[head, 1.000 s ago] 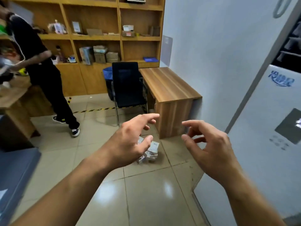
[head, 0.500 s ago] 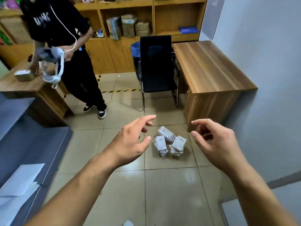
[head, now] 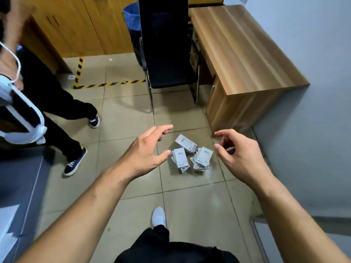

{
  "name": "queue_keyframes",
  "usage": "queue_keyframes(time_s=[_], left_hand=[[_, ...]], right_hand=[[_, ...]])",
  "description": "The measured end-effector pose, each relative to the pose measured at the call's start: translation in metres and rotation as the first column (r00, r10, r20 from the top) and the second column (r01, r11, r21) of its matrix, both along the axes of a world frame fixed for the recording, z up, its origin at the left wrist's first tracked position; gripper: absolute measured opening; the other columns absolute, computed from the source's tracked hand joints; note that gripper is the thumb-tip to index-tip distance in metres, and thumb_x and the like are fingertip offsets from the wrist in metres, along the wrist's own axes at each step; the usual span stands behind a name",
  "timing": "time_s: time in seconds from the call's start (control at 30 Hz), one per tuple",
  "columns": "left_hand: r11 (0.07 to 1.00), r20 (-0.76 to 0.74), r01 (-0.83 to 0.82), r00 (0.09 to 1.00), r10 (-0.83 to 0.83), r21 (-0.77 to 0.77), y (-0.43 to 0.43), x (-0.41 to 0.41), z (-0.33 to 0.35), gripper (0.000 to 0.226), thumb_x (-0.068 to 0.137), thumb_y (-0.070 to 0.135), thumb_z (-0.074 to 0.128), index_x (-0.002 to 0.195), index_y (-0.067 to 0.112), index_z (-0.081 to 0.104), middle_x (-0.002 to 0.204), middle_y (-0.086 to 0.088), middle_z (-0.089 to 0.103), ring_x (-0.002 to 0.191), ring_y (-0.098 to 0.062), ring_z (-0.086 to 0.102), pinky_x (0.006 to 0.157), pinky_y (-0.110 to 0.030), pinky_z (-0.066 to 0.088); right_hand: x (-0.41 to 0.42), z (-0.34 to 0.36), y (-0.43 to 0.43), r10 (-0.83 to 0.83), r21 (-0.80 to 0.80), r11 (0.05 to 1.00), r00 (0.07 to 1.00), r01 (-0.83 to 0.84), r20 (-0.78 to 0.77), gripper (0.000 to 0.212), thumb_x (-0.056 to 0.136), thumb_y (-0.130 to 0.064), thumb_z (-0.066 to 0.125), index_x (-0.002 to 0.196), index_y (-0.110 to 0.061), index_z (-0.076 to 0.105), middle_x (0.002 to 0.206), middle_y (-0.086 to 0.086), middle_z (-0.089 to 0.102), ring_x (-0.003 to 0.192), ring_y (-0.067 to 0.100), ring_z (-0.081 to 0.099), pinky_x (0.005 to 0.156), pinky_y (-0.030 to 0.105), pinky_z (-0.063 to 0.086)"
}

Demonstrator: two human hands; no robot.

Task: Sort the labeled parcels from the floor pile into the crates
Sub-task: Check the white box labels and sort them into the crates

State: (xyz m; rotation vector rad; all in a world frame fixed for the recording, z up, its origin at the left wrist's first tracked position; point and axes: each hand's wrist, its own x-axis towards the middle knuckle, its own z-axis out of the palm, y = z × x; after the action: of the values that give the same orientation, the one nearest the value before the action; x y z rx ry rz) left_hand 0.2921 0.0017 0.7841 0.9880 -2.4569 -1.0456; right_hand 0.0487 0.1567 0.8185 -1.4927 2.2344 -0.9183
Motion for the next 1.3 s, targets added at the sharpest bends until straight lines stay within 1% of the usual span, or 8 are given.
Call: queue_keyframes(time_s=[0.13,0.3,0.6,0.87,0.93,1.03,1.13,1.3], left_hand=[[0.997,-0.01,0.07,0.998,-0.07,-0.014,-0.068,-0.026,-0.01,0.055,0.085,0.025,0.077,0.135,0.035,0.055,0.128,0.016,0.054,0.113,0.008,0.051,0.093,-0.013,0.04],[0.992,0.016,0.128,0.992,-0.127,-0.007,-0.122,-0.055,-0.032,0.022,0.079,0.044,0.071,0.098,0.032,0.069,0.133,0.012,0.054,0.116,-0.014,0.056,0.099,-0.031,0.043],[0.997,0.074,-0.072,0.995,0.07,0.023,-0.18,-0.088,-0.132,0.042,0.083,0.026,0.08,0.123,0.027,0.067,0.137,0.006,0.057,0.122,-0.018,0.054,0.102,-0.042,0.047],[0.996,0.221,-0.058,0.974,0.042,0.068,-0.249,-0.107,-0.299,0.051,0.084,0.026,0.08,0.132,0.027,0.062,0.146,0.009,0.052,0.134,-0.016,0.045,0.11,-0.022,0.033],[0.997,0.271,-0.007,0.962,-0.016,0.081,-0.271,-0.114,-0.36,0.054,0.083,0.025,0.081,0.133,0.026,0.061,0.148,0.007,0.05,0.138,-0.018,0.042,0.111,-0.019,0.029],[0.989,0.333,0.135,0.931,-0.148,0.063,-0.307,-0.124,-0.451,0.06,0.083,0.027,0.081,0.138,0.024,0.057,0.152,0.002,0.047,0.142,-0.022,0.037,0.114,-0.033,0.035],[0.96,0.388,0.278,0.881,-0.27,0.036,-0.342,-0.142,-0.531,0.068,0.084,0.032,0.079,0.145,0.024,0.05,0.155,-0.002,0.043,0.145,-0.024,0.034,0.113,-0.041,0.039],[0.826,0.515,0.562,0.721,-0.464,-0.042,-0.398,-0.185,-0.656,0.083,0.084,0.039,0.076,0.154,0.026,0.034,0.164,-0.007,0.028,0.152,-0.029,0.022,0.118,-0.047,0.034]], right_hand=[[-0.009,-0.017,-0.058,-0.037,0.022,0.999,0.999,0.037,-0.005,0.033,0.09,-0.021,0.074,0.122,-0.024,0.066,0.093,-0.011,0.063,0.085,0.007,0.062,0.084,0.034,0.055],[-0.033,-0.064,-0.108,-0.099,0.106,0.99,0.994,0.093,0.053,0.046,0.09,-0.024,0.073,0.133,-0.03,0.057,0.106,-0.011,0.057,0.076,0.0,0.062,0.08,0.037,0.056],[-0.096,-0.231,-0.189,-0.173,0.339,0.93,0.982,0.14,0.07,0.068,0.088,-0.039,0.071,0.147,-0.037,0.037,0.14,-0.004,0.04,0.115,0.019,0.058,0.088,0.038,0.049],[-0.106,-0.423,-0.225,-0.32,0.48,0.845,0.942,0.237,0.097,0.078,0.087,-0.037,0.074,0.154,-0.02,0.036,0.142,0.016,0.042,0.128,0.038,0.042,0.107,0.042,0.036],[-0.101,-0.482,-0.231,-0.344,0.495,0.83,0.935,0.258,0.089,0.082,0.087,-0.039,0.074,0.155,-0.02,0.033,0.148,0.017,0.036,0.132,0.039,0.04,0.11,0.045,0.036],[-0.091,-0.569,-0.244,-0.375,0.511,0.812,0.923,0.282,0.086,0.086,0.085,-0.041,0.076,0.155,-0.023,0.03,0.155,0.019,0.027,0.138,0.04,0.035,0.112,0.05,0.037],[-0.082,-0.655,-0.261,-0.369,0.54,0.795,0.927,0.275,0.071,0.091,0.082,-0.044,0.08,0.155,-0.022,0.03,0.149,0.021,0.037,0.129,0.043,0.043,0.107,0.052,0.042],[-0.065,-0.783,-0.289,-0.31,0.636,0.735,0.951,0.235,0.007,0.11,0.072,-0.063,0.079,0.157,-0.032,0.016,0.155,0.02,0.03,0.14,0.042,0.032,0.112,0.053,0.033]])
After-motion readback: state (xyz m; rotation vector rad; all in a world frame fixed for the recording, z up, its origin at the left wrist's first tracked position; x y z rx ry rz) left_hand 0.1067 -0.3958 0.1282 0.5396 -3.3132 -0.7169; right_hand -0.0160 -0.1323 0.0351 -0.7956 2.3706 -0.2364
